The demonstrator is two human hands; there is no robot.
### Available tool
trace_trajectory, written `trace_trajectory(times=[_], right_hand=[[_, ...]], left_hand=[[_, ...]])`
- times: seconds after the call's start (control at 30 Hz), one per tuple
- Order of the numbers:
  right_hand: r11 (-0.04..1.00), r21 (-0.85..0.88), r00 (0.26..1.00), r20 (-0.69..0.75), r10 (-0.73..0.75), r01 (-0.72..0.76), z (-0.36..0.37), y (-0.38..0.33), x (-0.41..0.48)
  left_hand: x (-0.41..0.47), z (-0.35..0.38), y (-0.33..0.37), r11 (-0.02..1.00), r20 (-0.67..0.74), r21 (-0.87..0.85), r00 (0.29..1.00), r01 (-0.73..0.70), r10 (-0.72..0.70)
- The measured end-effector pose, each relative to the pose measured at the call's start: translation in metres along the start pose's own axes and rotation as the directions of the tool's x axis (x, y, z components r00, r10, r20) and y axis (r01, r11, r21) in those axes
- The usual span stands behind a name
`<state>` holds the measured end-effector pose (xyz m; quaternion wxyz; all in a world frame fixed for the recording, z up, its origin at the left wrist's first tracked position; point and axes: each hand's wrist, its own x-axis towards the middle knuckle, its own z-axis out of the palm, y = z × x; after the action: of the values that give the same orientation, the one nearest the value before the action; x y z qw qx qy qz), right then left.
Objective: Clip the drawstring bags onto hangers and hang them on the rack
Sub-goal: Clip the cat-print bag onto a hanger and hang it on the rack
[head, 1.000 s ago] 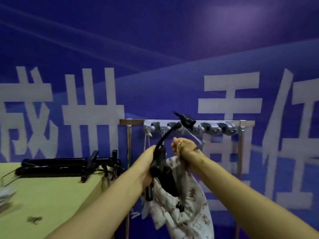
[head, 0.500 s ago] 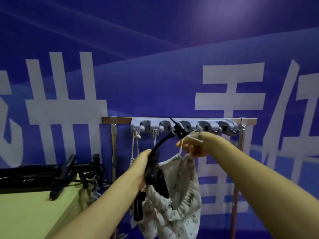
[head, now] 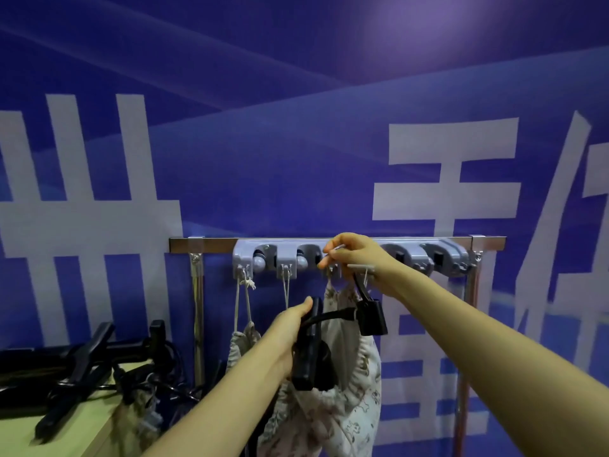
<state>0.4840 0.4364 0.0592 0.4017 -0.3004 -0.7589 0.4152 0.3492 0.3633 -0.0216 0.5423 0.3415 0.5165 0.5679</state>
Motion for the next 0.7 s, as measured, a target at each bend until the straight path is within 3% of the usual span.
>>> trace_trajectory(times=[0.27, 0.47, 0.7], right_hand=[[0.998, -0.046, 0.990, -0.134, 0.032, -0.039, 0.002, 0.018, 0.019], [1.000, 0.007, 0.975, -0.223, -0.022, 0.024, 0.006, 0.024, 0.020], [0.995, -0.096, 0.978, -0.205, -0.042, 0.023, 0.003, 0.016, 0.024]], left_hand=[[0.021, 0.005, -0.003, 1.000, 0.001, 0.012, 1.000, 0.015, -0.015], [0.026, 0.006, -0.003, 1.000, 0.003, 0.027, 1.000, 0.001, -0.001], [0.033, 0.007, 0.001, 0.999, -0.011, 0.034, 1.000, -0.025, 0.025]])
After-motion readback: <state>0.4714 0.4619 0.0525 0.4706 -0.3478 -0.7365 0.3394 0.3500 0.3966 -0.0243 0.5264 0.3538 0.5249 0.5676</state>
